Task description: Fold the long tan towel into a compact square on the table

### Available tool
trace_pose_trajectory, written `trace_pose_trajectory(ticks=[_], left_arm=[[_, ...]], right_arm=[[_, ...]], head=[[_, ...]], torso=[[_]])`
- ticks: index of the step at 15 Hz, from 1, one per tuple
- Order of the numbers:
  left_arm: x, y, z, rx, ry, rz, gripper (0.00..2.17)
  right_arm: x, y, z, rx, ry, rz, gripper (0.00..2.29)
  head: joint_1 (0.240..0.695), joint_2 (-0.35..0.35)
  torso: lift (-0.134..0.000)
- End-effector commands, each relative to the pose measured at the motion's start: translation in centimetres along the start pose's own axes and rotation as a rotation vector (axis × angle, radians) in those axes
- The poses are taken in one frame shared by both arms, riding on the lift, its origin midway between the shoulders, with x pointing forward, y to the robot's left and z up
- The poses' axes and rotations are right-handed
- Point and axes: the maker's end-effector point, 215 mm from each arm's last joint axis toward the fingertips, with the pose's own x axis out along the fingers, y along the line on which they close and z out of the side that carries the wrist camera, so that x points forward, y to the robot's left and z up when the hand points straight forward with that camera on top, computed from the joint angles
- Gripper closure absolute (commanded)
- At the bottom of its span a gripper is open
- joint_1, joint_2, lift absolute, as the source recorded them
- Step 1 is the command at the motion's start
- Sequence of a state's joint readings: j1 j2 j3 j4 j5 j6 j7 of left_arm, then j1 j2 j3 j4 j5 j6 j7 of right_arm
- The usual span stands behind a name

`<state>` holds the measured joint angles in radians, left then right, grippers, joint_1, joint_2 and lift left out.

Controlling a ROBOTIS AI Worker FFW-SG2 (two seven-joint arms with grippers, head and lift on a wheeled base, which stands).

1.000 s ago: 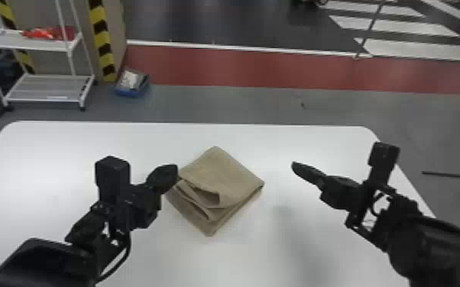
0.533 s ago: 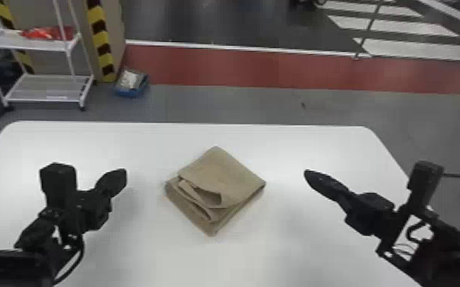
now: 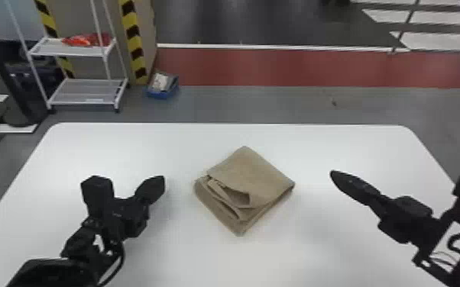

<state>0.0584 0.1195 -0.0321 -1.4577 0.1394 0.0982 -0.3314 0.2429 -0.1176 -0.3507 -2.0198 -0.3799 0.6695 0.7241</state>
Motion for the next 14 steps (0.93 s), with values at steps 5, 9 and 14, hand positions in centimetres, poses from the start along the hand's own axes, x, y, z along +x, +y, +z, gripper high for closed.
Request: trace_pose_trajectory(ticks=[5,9,14], left_arm=[[0.2,-1.0,0.0,0.003,-0.038,-0.005,2.14],[1.1,-0.8,0.8,0.007,-0.090,-0.001,2.14],[1.8,-2.8,0.0,-0.014,-0.076,-0.055,2.14]], right_arm=[[-3.1,-6.8,-0.4,0.055,-0.111,-0.136,2.25],[-7.3,-9.9,0.8,0.179,-0.222,-0.131,2.25],[-8.3,-10.8,0.6,0.201,-0.236,-0.147,2.25]], head=[[0.695,-0.111],[0.695,-0.166],[0.695,-0.230]], torso=[[-0.113],[-0.113],[-0.113]])
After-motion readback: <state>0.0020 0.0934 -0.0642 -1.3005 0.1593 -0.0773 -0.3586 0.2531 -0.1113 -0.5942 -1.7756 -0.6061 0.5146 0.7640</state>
